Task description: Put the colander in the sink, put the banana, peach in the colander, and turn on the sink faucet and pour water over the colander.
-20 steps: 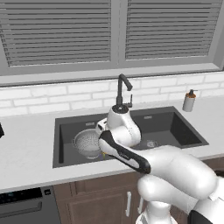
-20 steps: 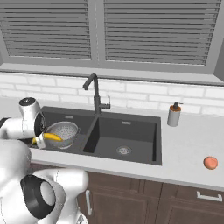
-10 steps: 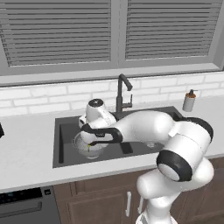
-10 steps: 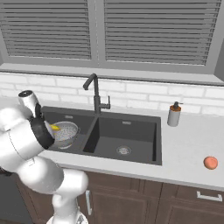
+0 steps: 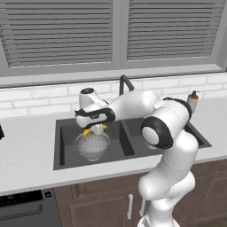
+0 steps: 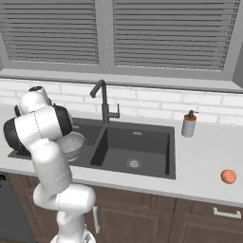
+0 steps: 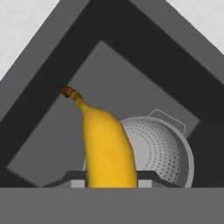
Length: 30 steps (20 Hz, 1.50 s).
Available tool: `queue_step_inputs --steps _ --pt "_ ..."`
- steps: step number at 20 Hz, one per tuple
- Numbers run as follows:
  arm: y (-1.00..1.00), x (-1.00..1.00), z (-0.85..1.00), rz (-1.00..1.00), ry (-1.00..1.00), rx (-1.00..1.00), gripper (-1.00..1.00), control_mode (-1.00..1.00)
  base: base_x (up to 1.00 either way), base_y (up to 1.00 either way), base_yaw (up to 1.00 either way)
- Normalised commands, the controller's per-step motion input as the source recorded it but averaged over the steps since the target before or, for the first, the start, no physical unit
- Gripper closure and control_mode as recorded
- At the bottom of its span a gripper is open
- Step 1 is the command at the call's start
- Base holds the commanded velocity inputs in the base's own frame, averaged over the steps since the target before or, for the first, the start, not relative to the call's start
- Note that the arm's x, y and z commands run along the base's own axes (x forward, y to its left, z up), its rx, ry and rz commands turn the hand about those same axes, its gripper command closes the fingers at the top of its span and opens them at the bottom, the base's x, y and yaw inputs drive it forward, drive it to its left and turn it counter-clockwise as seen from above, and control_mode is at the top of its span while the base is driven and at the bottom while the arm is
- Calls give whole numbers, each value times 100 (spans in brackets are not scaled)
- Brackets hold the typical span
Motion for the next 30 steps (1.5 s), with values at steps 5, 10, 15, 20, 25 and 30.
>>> queue_step_inputs --steps 5,10,15,20,25,30 --pt "0 5 -25 1 7 -1 100 -100 0 0 0" --pt "0 0 -57 3 8 0 100 -100 0 0 0" --pt "0 3 -72 1 4 0 100 -100 0 0 0" --pt "0 20 -57 0 0 0 100 -100 0 0 0" --pt "0 44 -11 0 2 0 100 -100 0 0 0" --pt "1 59 -2 0 6 0 100 -100 0 0 0"
